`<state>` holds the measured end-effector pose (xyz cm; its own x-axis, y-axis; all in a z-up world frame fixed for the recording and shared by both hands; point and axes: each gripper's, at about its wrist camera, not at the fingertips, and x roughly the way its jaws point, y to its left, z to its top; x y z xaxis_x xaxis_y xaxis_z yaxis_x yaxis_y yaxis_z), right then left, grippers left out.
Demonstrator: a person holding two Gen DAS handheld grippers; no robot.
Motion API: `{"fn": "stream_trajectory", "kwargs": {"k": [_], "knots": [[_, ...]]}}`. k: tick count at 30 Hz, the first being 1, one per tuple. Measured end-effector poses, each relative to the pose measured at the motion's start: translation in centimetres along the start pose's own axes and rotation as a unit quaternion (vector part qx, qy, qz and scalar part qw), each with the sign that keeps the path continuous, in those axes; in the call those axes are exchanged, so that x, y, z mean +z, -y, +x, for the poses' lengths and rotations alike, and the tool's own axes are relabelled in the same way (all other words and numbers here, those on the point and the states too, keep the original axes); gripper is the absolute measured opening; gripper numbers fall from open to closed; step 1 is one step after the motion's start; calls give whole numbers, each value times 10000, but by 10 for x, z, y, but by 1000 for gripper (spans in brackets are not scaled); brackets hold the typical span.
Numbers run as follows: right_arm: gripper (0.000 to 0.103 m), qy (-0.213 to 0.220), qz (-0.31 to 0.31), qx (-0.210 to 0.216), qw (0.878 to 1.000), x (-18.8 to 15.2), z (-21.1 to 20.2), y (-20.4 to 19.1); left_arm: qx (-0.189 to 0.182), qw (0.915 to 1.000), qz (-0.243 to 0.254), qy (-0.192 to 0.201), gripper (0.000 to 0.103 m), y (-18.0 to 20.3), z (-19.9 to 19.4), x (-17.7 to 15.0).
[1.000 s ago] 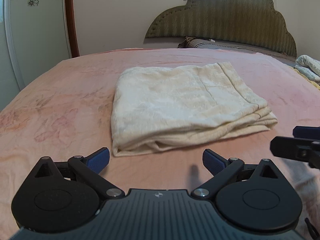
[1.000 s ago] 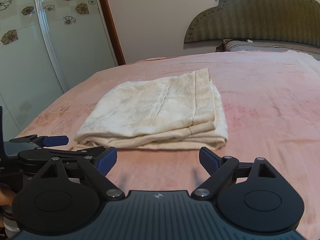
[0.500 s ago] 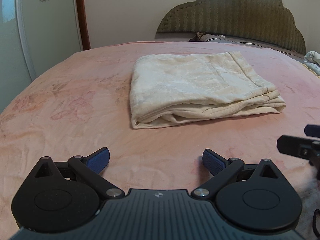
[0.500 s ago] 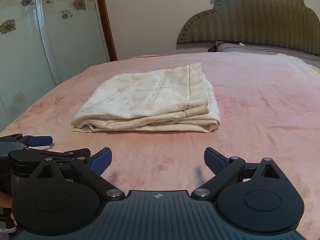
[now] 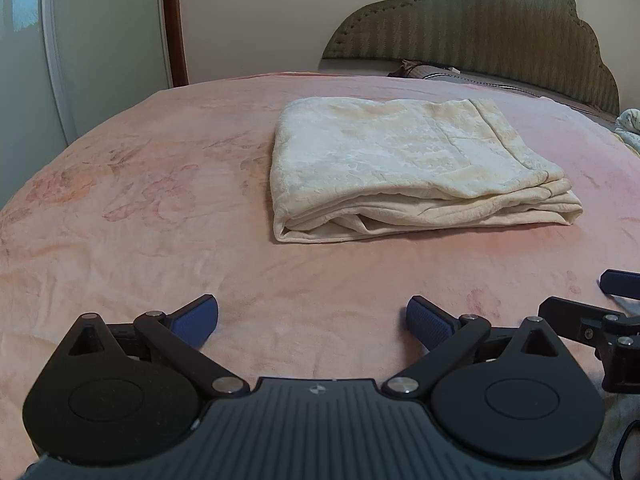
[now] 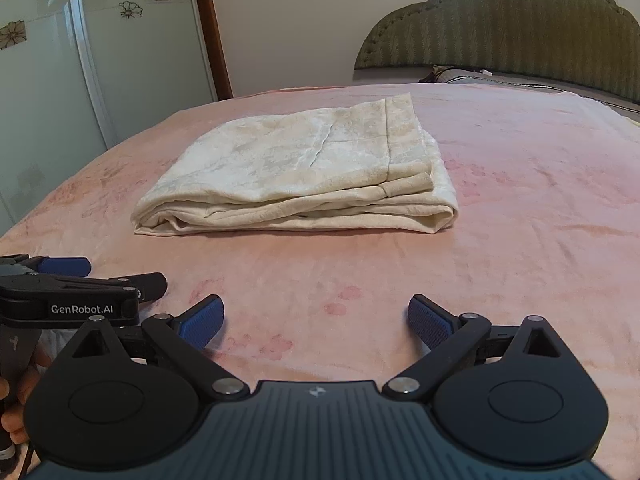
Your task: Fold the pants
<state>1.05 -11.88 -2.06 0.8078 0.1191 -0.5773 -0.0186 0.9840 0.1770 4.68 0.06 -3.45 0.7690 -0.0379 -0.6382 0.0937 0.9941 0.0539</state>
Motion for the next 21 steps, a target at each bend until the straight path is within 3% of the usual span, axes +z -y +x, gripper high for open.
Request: {"fn": "stream_trajectory", "kwargs": {"k": [21], "knots": [[103,-178,-327,-302,9989,-4,7,-10,13,10000,-36,-14,103,-1,0,-2]]}}
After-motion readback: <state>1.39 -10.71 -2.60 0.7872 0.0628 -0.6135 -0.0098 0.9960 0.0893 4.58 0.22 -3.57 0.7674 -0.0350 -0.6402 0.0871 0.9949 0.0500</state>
